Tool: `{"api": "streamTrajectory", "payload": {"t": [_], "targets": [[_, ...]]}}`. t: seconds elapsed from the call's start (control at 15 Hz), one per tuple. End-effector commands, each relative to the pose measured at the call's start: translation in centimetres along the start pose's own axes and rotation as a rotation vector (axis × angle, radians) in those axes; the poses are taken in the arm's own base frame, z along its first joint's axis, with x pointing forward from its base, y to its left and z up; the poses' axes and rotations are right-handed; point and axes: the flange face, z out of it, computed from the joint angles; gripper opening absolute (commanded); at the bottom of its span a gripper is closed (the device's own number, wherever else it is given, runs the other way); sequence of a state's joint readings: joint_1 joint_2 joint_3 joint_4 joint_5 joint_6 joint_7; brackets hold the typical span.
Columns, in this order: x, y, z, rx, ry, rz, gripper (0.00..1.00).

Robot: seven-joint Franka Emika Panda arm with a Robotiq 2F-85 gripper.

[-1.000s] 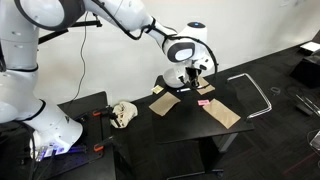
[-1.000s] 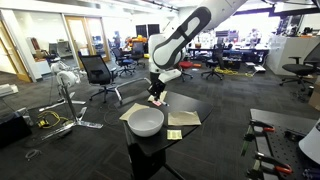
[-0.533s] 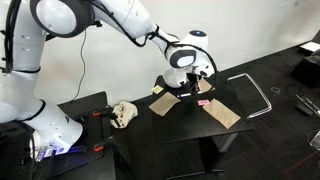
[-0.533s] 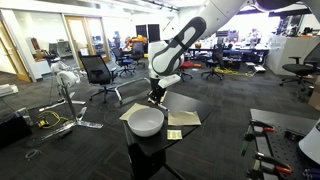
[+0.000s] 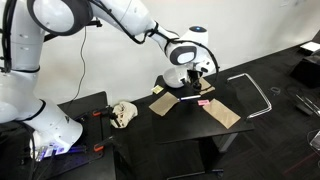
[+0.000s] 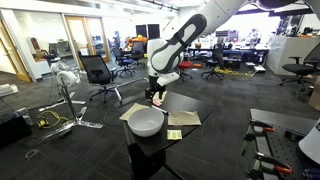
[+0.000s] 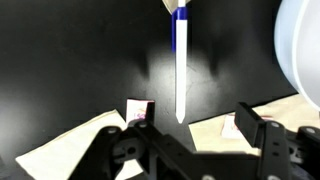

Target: Remove the marker from the mug cup and place it on the table

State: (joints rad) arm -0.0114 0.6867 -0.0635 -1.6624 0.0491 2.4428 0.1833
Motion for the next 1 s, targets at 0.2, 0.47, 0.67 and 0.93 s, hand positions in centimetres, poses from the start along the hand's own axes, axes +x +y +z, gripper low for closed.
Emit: {"api": "streamTrajectory", "payload": {"t": [0.2, 0.47, 0.67, 0.93], "targets": [[-2.2, -1.3, -9.8, 0.008, 0.090, -0.018, 1.00], [-4.3, -1.9, -14.7, -0.029, 0.107, -0.050, 1.00], [-6.1, -1.9, -17.1, -0.077, 0.078, -0.058, 1.00], [-5.5, -2.3, -17.4, -0.075, 0.065, -0.078, 1.00]]}}
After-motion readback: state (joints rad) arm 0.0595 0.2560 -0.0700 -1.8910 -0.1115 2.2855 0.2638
